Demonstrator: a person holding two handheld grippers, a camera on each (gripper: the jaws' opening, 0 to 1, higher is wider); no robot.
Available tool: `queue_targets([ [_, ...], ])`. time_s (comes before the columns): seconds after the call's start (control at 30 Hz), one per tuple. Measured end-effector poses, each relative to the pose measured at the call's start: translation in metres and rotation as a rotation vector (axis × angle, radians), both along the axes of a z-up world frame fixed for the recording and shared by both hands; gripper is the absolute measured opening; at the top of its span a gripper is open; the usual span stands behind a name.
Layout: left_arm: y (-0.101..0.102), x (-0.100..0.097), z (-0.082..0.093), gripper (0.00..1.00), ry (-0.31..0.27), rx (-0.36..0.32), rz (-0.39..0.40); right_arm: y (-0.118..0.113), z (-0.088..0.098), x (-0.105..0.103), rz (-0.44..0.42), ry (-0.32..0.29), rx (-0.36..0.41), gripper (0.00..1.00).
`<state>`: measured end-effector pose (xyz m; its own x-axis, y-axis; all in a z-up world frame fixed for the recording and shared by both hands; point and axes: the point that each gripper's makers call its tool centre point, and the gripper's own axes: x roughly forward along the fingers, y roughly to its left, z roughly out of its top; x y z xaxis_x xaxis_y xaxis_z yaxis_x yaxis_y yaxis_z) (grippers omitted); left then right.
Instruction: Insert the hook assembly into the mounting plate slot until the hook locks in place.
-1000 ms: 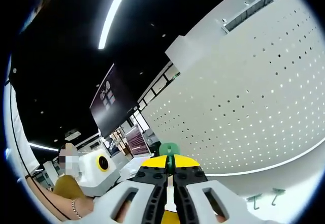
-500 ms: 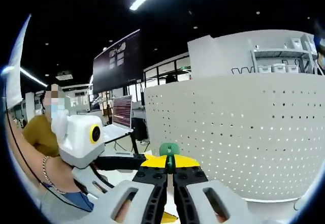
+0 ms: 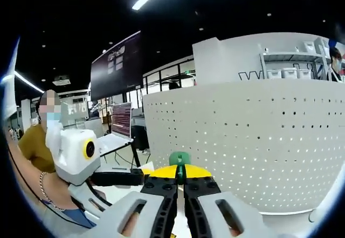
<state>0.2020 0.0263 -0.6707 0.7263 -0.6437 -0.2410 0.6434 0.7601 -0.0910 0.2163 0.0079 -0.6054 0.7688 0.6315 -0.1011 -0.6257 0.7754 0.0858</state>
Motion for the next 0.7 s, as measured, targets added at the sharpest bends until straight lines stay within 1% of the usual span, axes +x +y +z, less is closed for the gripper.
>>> queue_targets([
  [0.3,0.004,0.000,-0.003,0.83,0.006,-0.003,0.011,-0.019,0.010,0.024,-0.083,0.006,0.029,0.00],
  [0.47,0.006,-0.001,-0.005,0.82,0.013,-0.006,0.015,-0.023,0.016,0.036,-0.116,-0.004,0.031,0.00],
  [0.7,0.007,-0.001,-0.006,0.82,0.009,-0.007,0.019,-0.030,0.026,0.054,-0.163,-0.011,0.051,0.00],
])
